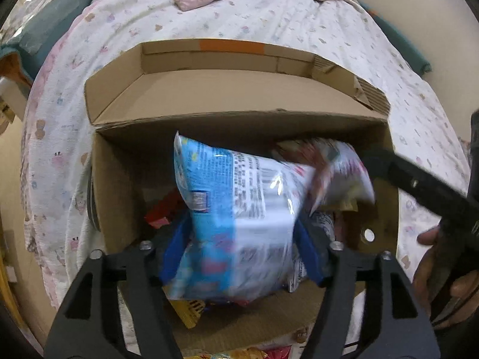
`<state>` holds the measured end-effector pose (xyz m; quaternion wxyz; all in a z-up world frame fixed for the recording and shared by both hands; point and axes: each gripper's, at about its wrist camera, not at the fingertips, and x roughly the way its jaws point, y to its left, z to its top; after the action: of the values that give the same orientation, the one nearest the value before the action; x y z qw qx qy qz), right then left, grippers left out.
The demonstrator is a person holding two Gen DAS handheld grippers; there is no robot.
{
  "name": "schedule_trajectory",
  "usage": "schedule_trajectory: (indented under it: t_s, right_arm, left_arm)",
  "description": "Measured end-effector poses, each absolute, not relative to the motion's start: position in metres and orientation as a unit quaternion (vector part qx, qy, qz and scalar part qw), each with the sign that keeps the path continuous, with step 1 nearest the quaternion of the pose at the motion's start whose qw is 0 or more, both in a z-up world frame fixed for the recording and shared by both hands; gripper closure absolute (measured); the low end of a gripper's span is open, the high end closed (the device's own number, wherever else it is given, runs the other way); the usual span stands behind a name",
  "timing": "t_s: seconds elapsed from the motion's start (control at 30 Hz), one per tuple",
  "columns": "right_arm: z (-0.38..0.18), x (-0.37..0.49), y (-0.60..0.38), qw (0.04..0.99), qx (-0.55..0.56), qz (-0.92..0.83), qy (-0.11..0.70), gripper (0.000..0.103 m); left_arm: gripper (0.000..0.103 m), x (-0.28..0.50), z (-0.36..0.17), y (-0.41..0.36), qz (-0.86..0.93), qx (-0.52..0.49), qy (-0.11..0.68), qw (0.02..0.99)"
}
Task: Organize snacks
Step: 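Withdraw both grippers from the box toward the remaining snacks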
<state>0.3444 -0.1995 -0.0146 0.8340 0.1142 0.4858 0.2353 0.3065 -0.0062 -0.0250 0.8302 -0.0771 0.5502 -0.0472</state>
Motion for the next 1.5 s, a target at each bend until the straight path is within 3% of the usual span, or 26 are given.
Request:
schedule_trajectory:
  t_s: [0.07,0.6,0.9,1.23,1.33,1.5]
  right_arm:
    - [-0.010,0.344,-0.204,0.839,0.117,0.233,0.477,0.015]
    - [0.000,0.336,-0.220,0.843,0.133,0.223,0.471,0.014]
    - [0.019,0.292,-0.233,0.852,0.137,0.205,0.461,0.015]
    - [0.013,0.231,-0.243,0.847,0.130,0.192,0.478,0.015]
    - [0.010,0.217,-0.244,0.843,0.134,0.190,0.486,0.015]
    - [0.003,0.189,-0.247,0.841,0.143,0.172,0.493,0.015]
  left_arm:
    - [0.024,0.304,-0.022,-0.010,-0.040,-0.060,0.544,0.836]
    - [0.024,0.288,-0.002,0.002,-0.023,-0.078,0.526,0.847]
    - [0.024,0.242,0.014,0.017,-0.016,-0.096,0.526,0.845]
    - [0.024,0.189,-0.004,0.047,0.005,-0.123,0.560,0.819]
    - [0.008,0.181,-0.022,0.058,-0.003,-0.162,0.587,0.793]
    - [0.002,0.169,-0.046,0.068,0.035,-0.178,0.608,0.773]
